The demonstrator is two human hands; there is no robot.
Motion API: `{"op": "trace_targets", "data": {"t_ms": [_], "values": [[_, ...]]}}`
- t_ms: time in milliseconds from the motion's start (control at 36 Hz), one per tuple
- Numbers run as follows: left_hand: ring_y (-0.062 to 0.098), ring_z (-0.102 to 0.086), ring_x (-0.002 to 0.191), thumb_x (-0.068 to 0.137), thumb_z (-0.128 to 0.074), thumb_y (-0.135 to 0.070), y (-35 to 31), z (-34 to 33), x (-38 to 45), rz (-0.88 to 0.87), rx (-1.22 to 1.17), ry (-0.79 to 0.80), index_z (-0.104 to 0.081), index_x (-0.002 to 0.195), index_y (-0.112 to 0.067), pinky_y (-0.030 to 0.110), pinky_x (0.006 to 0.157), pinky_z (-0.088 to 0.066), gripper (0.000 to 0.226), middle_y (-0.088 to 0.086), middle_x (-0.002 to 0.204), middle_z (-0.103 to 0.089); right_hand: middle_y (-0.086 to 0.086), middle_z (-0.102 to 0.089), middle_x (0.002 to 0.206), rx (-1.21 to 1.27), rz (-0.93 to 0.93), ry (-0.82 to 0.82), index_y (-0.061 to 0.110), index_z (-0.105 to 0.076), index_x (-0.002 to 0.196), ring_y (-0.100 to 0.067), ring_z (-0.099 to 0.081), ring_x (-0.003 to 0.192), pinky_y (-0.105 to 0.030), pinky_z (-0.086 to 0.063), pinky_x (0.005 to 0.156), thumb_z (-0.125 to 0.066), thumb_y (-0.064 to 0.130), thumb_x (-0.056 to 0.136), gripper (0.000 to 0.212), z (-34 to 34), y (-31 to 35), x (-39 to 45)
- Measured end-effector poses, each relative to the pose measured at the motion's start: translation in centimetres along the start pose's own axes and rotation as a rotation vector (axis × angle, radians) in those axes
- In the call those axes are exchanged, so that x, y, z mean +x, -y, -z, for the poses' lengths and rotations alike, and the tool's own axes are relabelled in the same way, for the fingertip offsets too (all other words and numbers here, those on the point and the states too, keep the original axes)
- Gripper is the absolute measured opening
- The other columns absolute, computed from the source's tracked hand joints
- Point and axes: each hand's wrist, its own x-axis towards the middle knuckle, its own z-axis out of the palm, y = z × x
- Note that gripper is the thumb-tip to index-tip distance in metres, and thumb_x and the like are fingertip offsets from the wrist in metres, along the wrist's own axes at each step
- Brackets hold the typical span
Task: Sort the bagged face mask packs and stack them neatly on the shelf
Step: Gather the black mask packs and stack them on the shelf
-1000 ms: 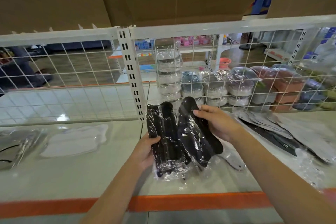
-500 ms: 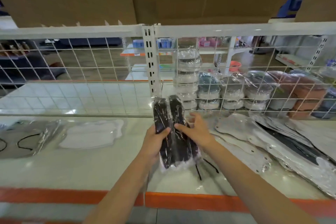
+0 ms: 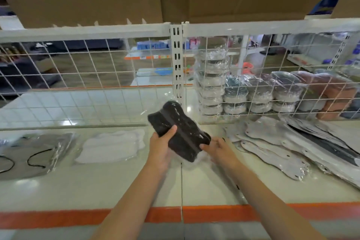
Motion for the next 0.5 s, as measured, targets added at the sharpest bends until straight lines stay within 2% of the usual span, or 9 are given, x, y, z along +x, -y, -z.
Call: {"op": "trace_targets", "data": {"t_ms": [28, 83, 167, 250, 306, 361, 417, 472, 500], "values": [[0.031, -0.061, 0.107, 0.081, -0.064, -0.005, -0.4, 0.1, 0.3, 0.038, -0.121, -0.001, -0.060, 0.112, -0.002, 0.044, 0.097, -0.046, 0.032, 0.018, 0.115, -0.065, 0.001, -0.060, 0.078, 0.099, -0.033, 0.039, 0.011, -0.052, 0.096, -0.010, -0.056, 0.066, -0.019, -0.045, 0.057, -0.072, 0.021, 0.080, 0.027, -0.1, -0.1, -0.2], [0.032, -0.058, 0.113, 0.083, -0.061, -0.007, -1.0, 0.3, 0.6, 0.097, -0.269, -0.002, -0.056, 0.120, -0.001, 0.046, 0.101, -0.042, 0.038, 0.018, 0.120, -0.062, 0.002, -0.060, 0.072, 0.240, -0.063, 0.088, 0.013, -0.053, 0.086, -0.011, -0.058, 0.069, -0.022, -0.049, 0.065, -0.071, 0.023, 0.078, 0.022, -0.5, -0.2, -0.5], [0.032, -0.057, 0.115, 0.079, -0.062, -0.011, -1.4, 0.3, 0.5, 0.114, -0.307, 0.041, -0.053, 0.124, 0.001, 0.044, 0.098, -0.044, 0.047, 0.019, 0.122, -0.061, -0.002, -0.065, 0.086, 0.249, -0.034, 0.079, 0.011, -0.061, 0.091, -0.013, -0.061, 0.078, -0.025, -0.046, 0.070, -0.065, 0.011, 0.085, 0.007, -1.7, 1.3, -0.6], [0.029, -0.060, 0.108, 0.085, -0.058, -0.004, -2.2, 0.7, 0.5, 0.093, -0.294, 0.028, -0.056, 0.116, 0.001, 0.040, 0.095, -0.047, 0.031, 0.019, 0.119, -0.062, -0.006, -0.071, 0.096, 0.240, 0.058, 0.055, 0.011, -0.065, 0.099, -0.020, -0.065, 0.089, -0.030, -0.050, 0.078, -0.061, -0.004, 0.083, 0.023, -2.0, 3.9, -0.4], [0.025, -0.062, 0.101, 0.087, -0.055, 0.002, -3.4, 1.6, 0.8, 0.028, -0.270, -0.011, -0.059, 0.106, -0.005, 0.035, 0.091, -0.048, 0.020, 0.014, 0.111, -0.065, -0.007, -0.070, 0.097, 0.126, 0.134, 0.028, 0.011, -0.064, 0.100, -0.024, -0.065, 0.093, -0.034, -0.051, 0.082, -0.062, -0.005, 0.082, 0.024, -1.4, 5.7, -0.2], [0.019, -0.062, 0.093, 0.087, -0.056, 0.004, -4.7, 2.6, 0.8, -0.069, -0.116, -0.036, -0.061, 0.098, -0.011, 0.029, 0.084, -0.048, 0.020, 0.008, 0.099, -0.066, -0.007, -0.068, 0.096, -0.004, 0.183, 0.010, 0.007, -0.062, 0.107, -0.023, -0.063, 0.089, -0.027, -0.051, 0.073, -0.064, -0.003, 0.082, 0.027, -0.4, 7.1, 0.0], [0.021, -0.060, 0.091, 0.084, -0.060, 0.006, -5.3, 3.5, 0.6, -0.166, 0.083, -0.063, -0.059, 0.102, -0.007, 0.029, 0.081, -0.048, 0.022, 0.007, 0.094, -0.065, -0.005, -0.066, 0.095, -0.112, 0.217, 0.018, 0.008, -0.061, 0.111, -0.020, -0.061, 0.086, -0.020, -0.049, 0.066, -0.064, -0.001, 0.083, 0.030, 0.6, 7.8, 0.2], [0.021, -0.059, 0.088, 0.081, -0.065, 0.007, -5.4, 3.9, 0.4, -0.280, 0.265, -0.078, -0.056, 0.108, -0.003, 0.028, 0.080, -0.048, 0.030, 0.007, 0.090, -0.062, -0.003, -0.067, 0.098, -0.160, 0.237, 0.033, 0.011, -0.063, 0.108, -0.021, -0.061, 0.094, -0.022, -0.050, 0.074, -0.064, -0.001, 0.082, 0.029, 1.4, 8.1, 0.4], [0.018, -0.058, 0.086, 0.080, -0.066, 0.006, -5.5, 3.9, 0.3, -0.344, 0.359, -0.078, -0.057, 0.103, -0.005, 0.026, 0.079, -0.048, 0.027, 0.005, 0.087, -0.061, -0.004, -0.068, 0.102, -0.188, 0.247, 0.035, 0.012, -0.064, 0.107, -0.023, -0.062, 0.099, -0.028, -0.051, 0.083, -0.066, 0.000, 0.081, 0.028, 1.7, 8.1, 0.5]]}}
